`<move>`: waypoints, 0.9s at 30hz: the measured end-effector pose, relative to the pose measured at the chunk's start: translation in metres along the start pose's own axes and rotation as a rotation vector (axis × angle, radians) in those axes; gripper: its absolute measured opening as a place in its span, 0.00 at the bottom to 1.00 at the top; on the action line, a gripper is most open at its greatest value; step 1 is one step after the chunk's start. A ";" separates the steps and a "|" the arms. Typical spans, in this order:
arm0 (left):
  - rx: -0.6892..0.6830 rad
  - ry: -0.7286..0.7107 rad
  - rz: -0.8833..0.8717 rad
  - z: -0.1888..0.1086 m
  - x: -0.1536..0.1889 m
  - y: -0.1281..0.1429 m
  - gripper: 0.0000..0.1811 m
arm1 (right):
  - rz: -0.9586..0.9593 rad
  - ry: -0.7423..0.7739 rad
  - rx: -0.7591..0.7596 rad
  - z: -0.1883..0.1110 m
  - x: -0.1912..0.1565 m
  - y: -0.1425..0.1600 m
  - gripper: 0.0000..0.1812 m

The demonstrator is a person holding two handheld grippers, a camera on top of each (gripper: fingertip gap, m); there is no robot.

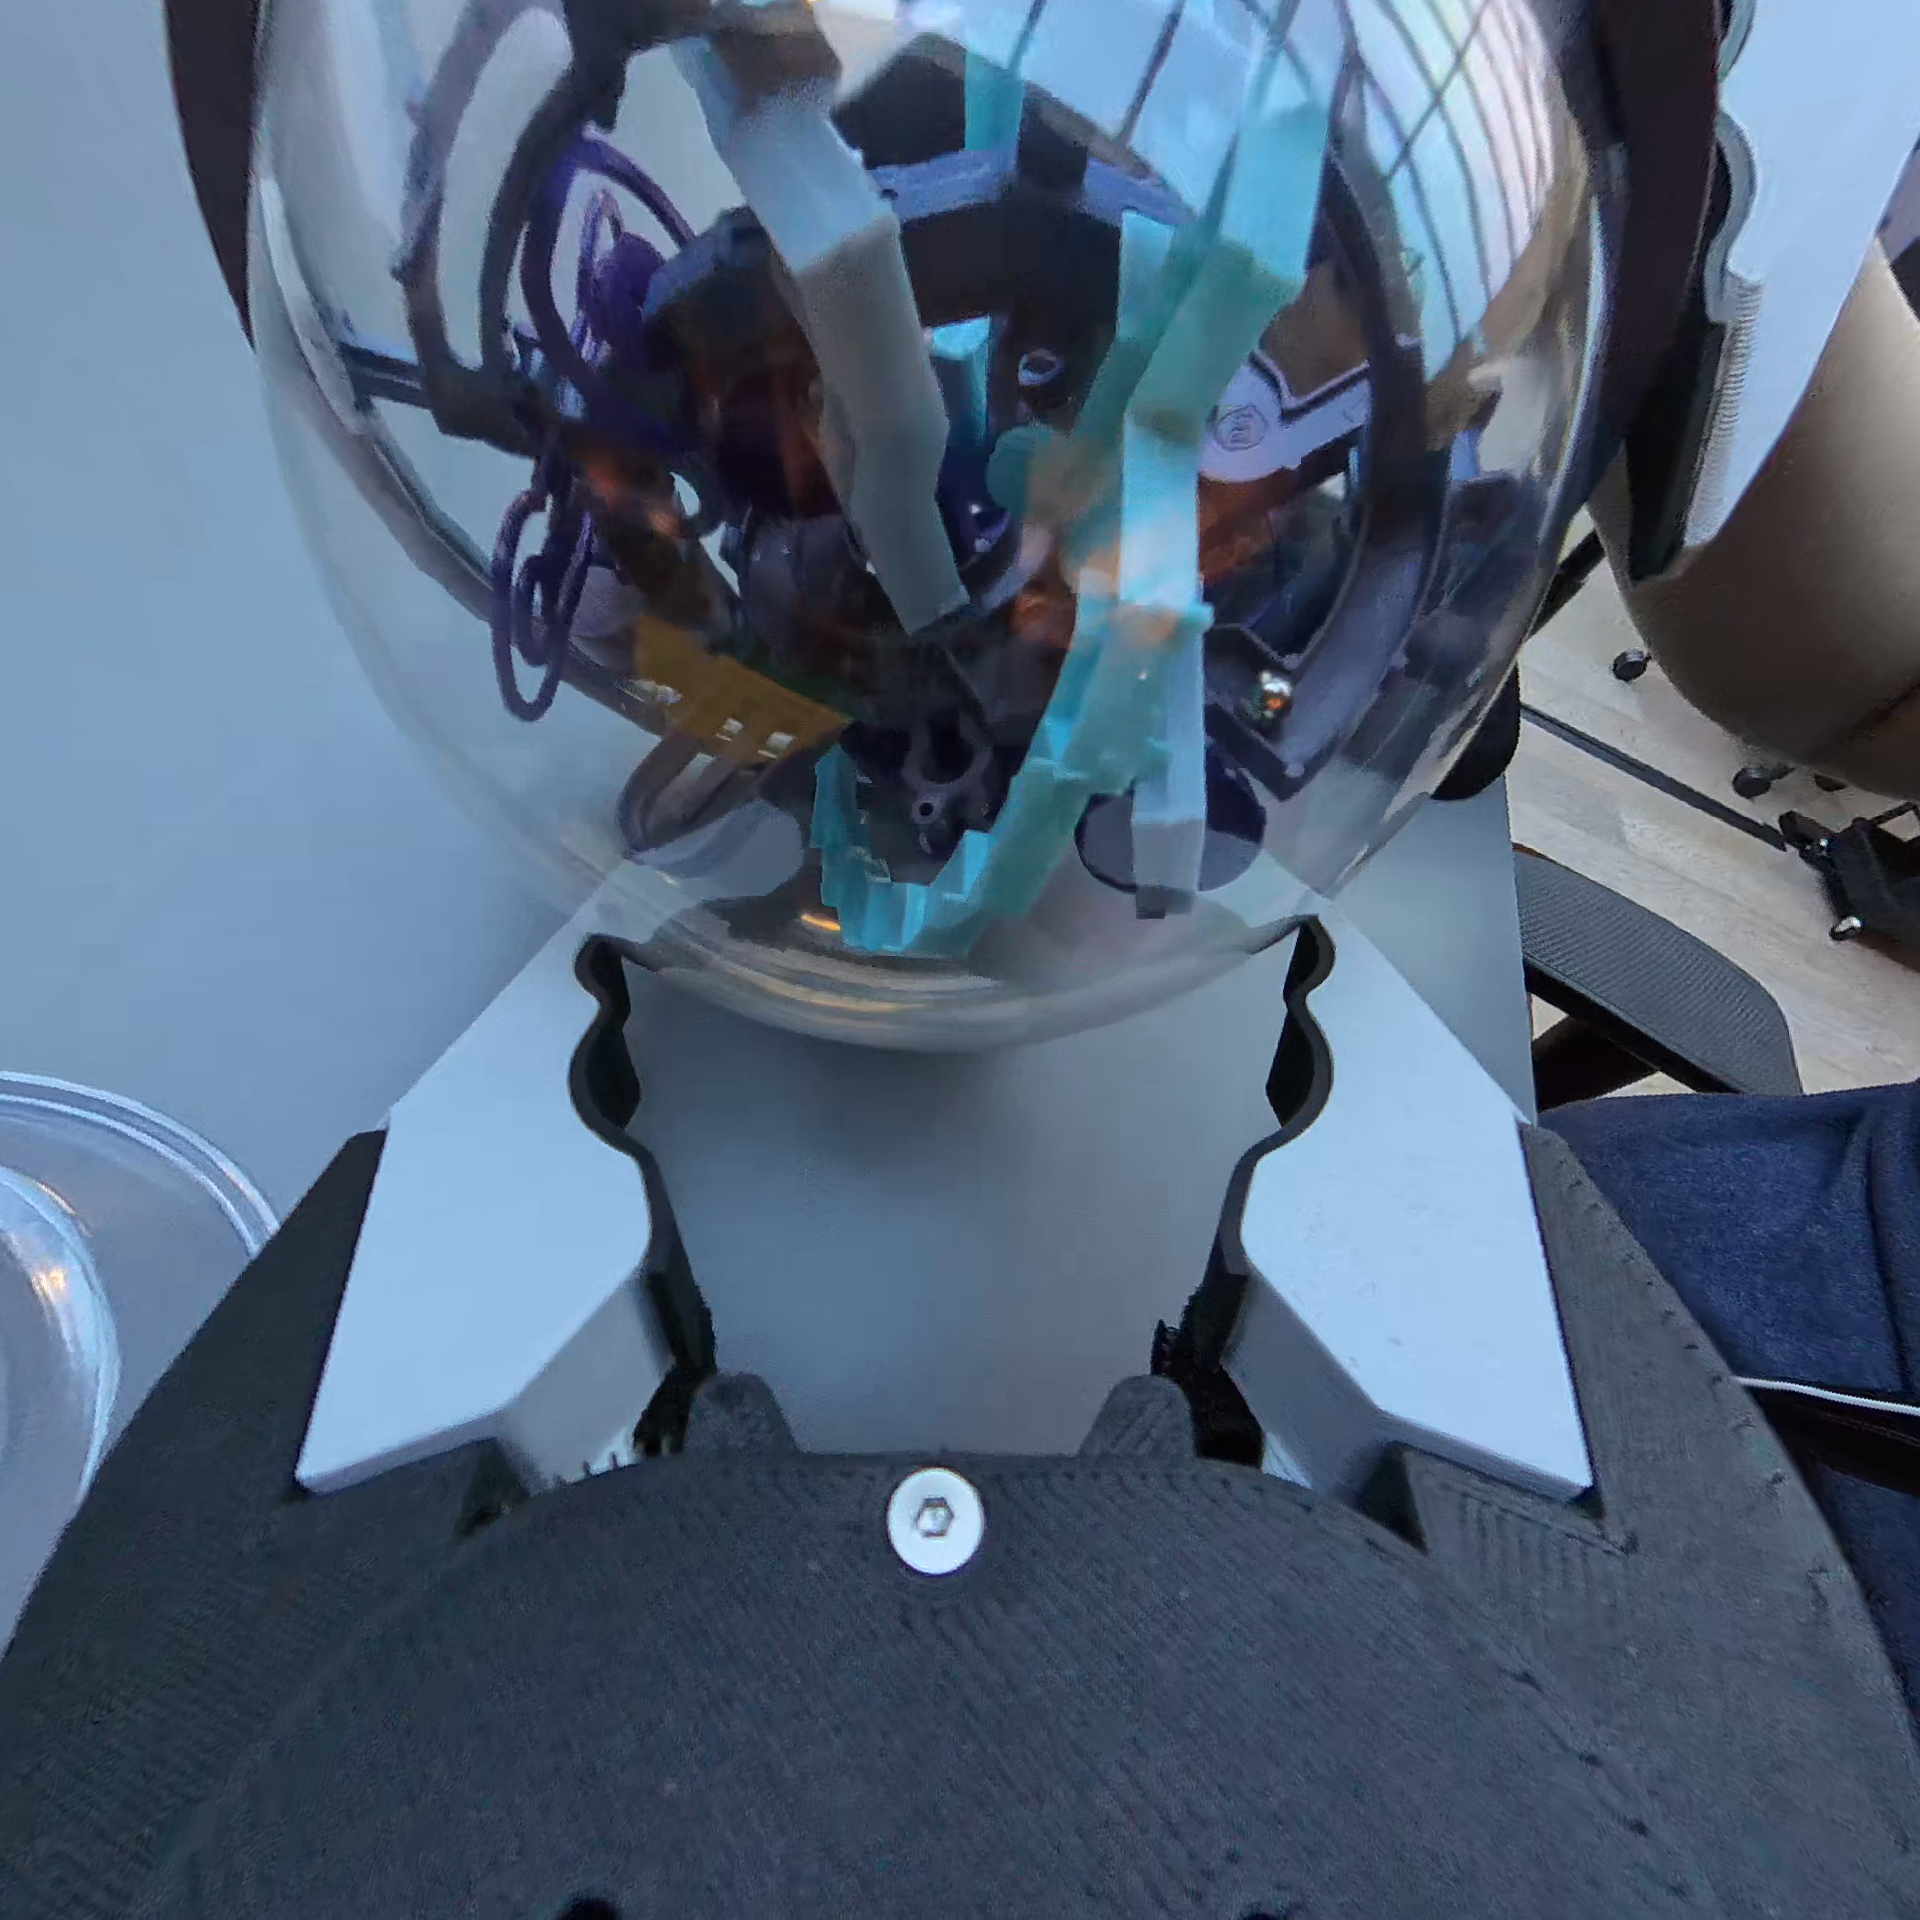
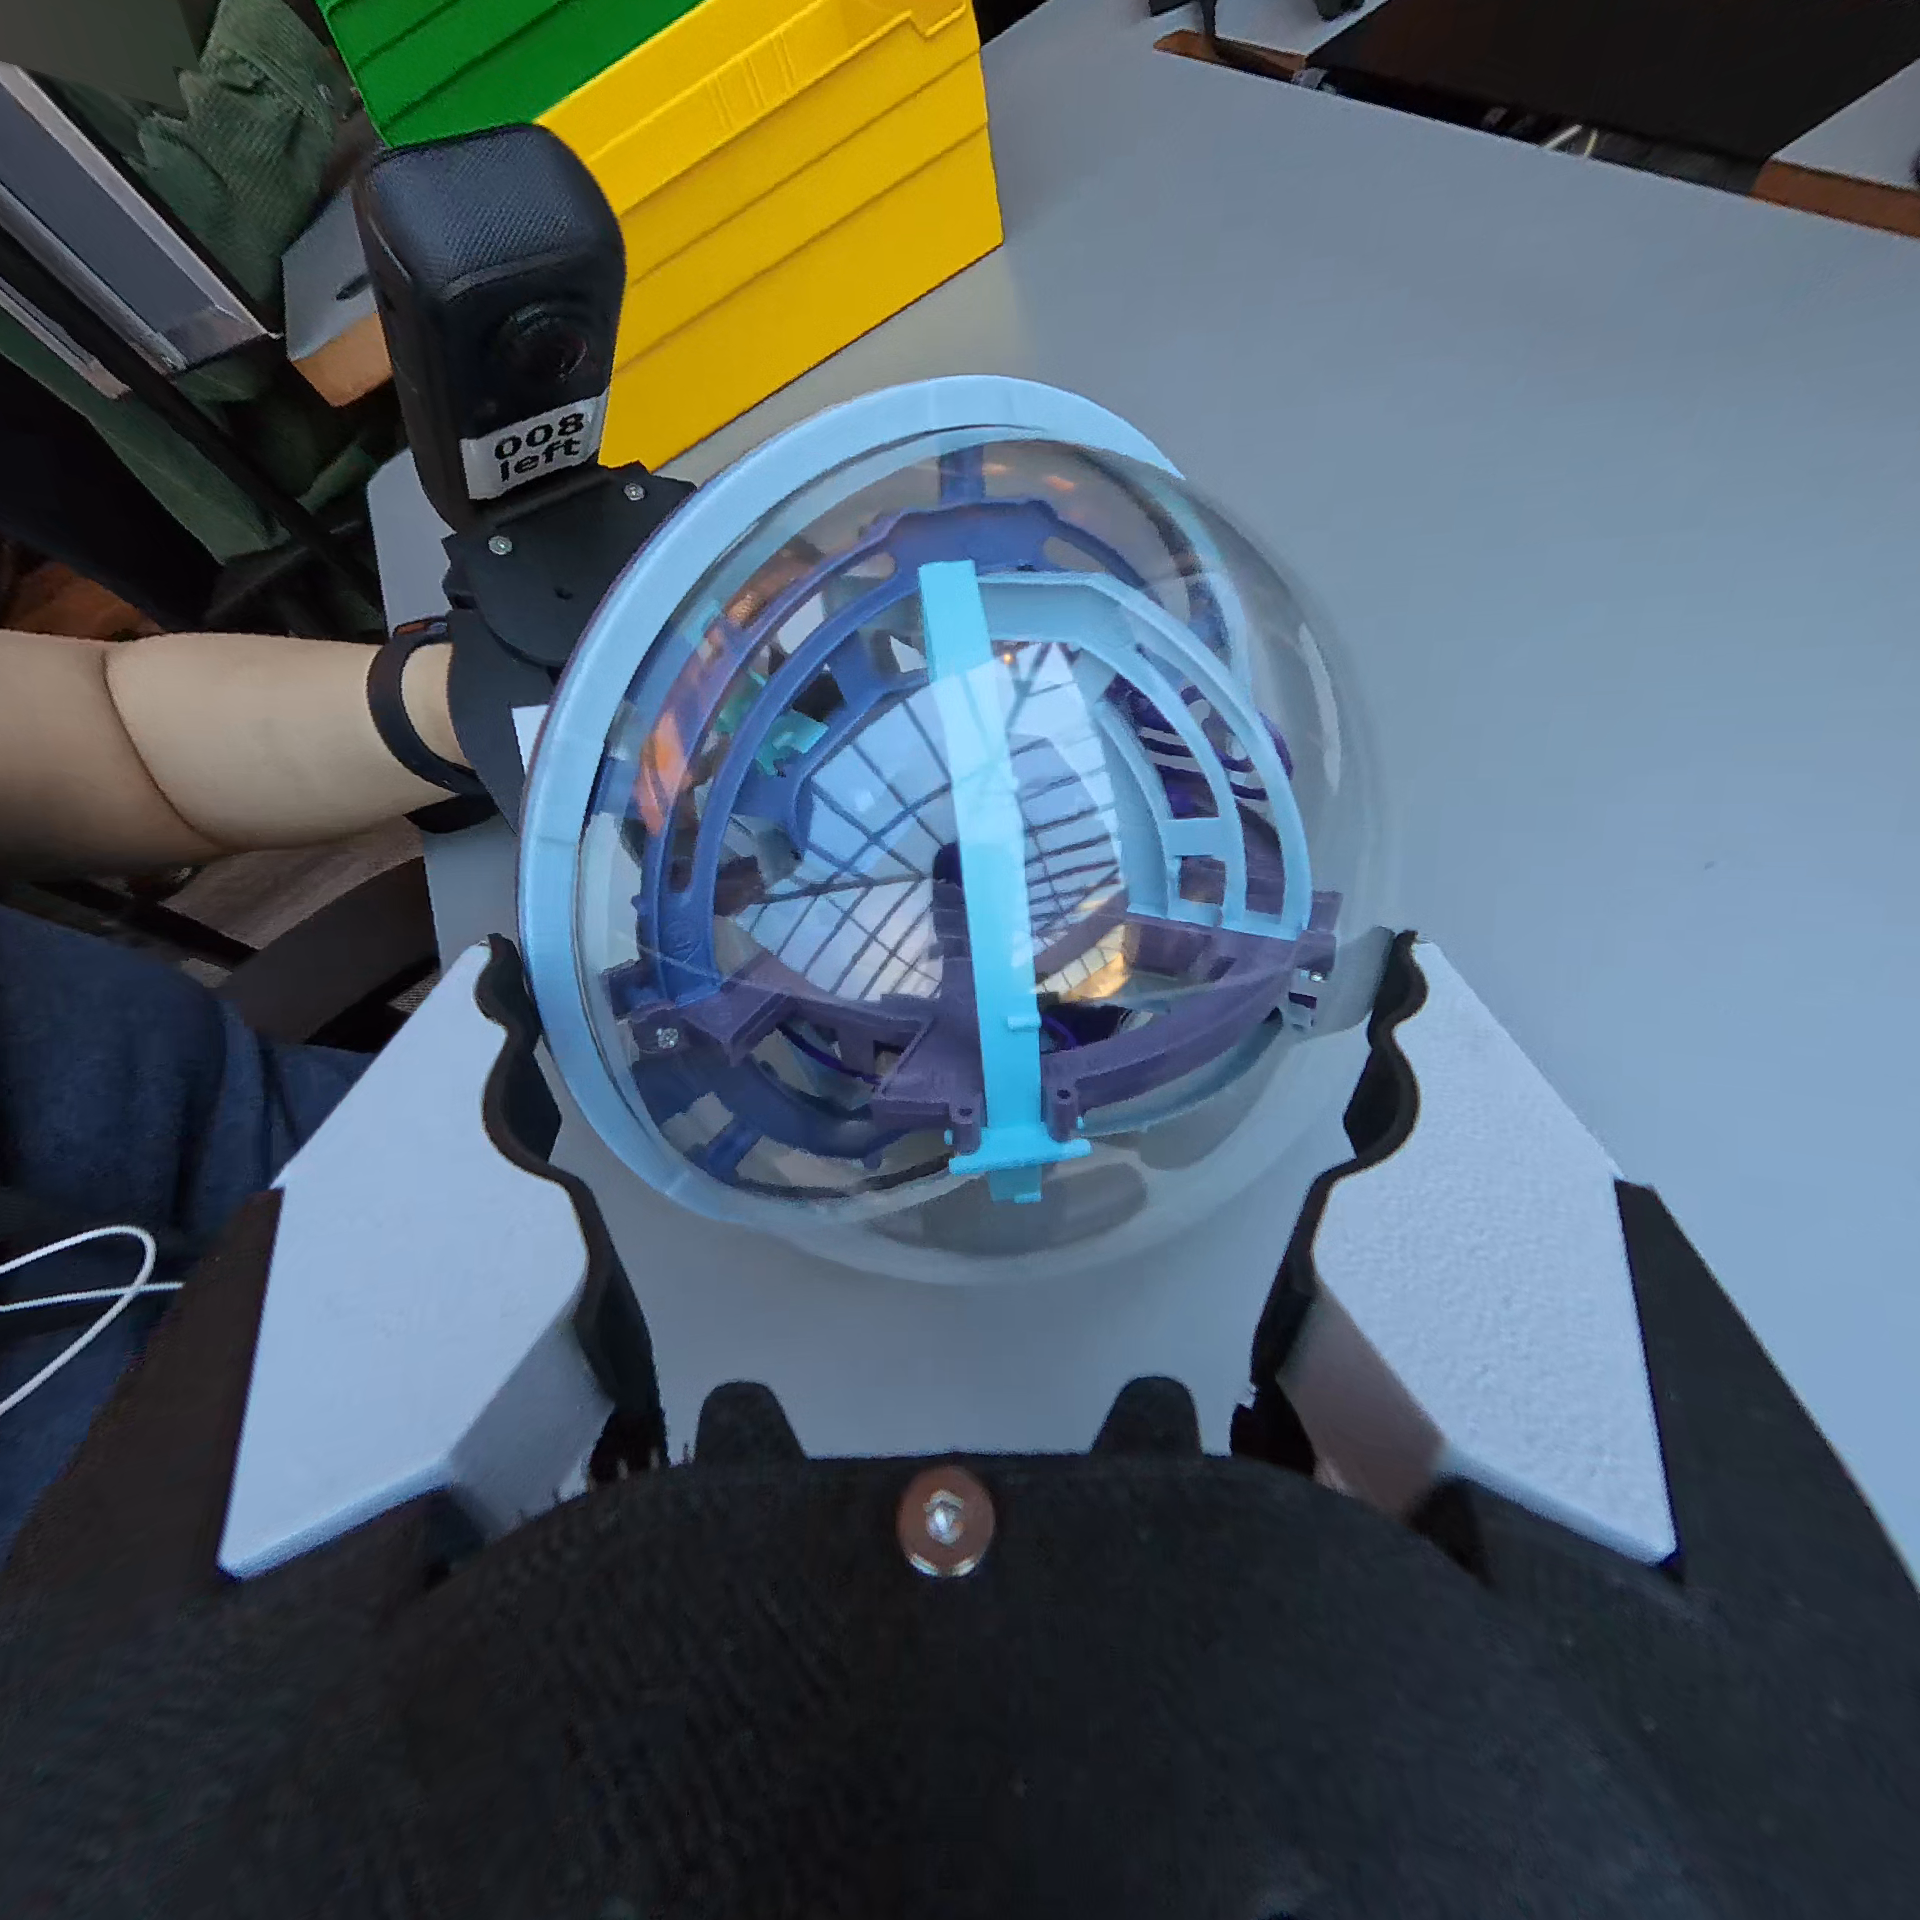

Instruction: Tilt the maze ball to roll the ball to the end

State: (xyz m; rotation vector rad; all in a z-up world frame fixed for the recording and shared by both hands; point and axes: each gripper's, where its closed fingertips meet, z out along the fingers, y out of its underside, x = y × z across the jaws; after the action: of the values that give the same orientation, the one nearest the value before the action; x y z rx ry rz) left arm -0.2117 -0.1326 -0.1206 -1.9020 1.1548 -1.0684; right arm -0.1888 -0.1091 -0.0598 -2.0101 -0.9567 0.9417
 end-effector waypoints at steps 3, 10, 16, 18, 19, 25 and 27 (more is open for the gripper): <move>0.015 -0.015 -0.004 -0.001 -0.002 -0.003 0.69 | 0.068 -0.023 -0.006 0.000 0.003 -0.001 0.86; 0.039 -0.037 -0.029 -0.005 -0.002 -0.008 0.70 | 0.219 -0.067 -0.037 0.000 0.004 0.002 0.86; 0.045 0.015 -0.120 -0.009 0.008 -0.010 0.70 | 0.367 -0.108 -0.078 -0.002 -0.001 0.008 0.86; 0.044 0.036 -0.157 -0.009 0.012 -0.010 0.70 | 0.405 -0.111 -0.095 -0.004 -0.003 0.009 0.86; 0.042 0.049 -0.180 -0.009 0.015 -0.010 0.70 | 0.426 -0.111 -0.105 -0.005 -0.004 0.010 0.86; 0.033 0.108 -0.290 -0.010 0.028 -0.008 0.70 | 0.526 -0.120 -0.178 -0.009 -0.011 0.014 0.87; 0.039 0.129 -0.328 -0.010 0.033 -0.008 0.70 | 0.559 -0.121 -0.209 -0.010 -0.014 0.016 0.86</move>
State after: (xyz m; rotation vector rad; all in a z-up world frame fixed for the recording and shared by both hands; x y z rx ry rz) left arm -0.2085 -0.1602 -0.0995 -2.0624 0.8998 -1.3964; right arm -0.1813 -0.1309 -0.0639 -2.4859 -0.5731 1.3129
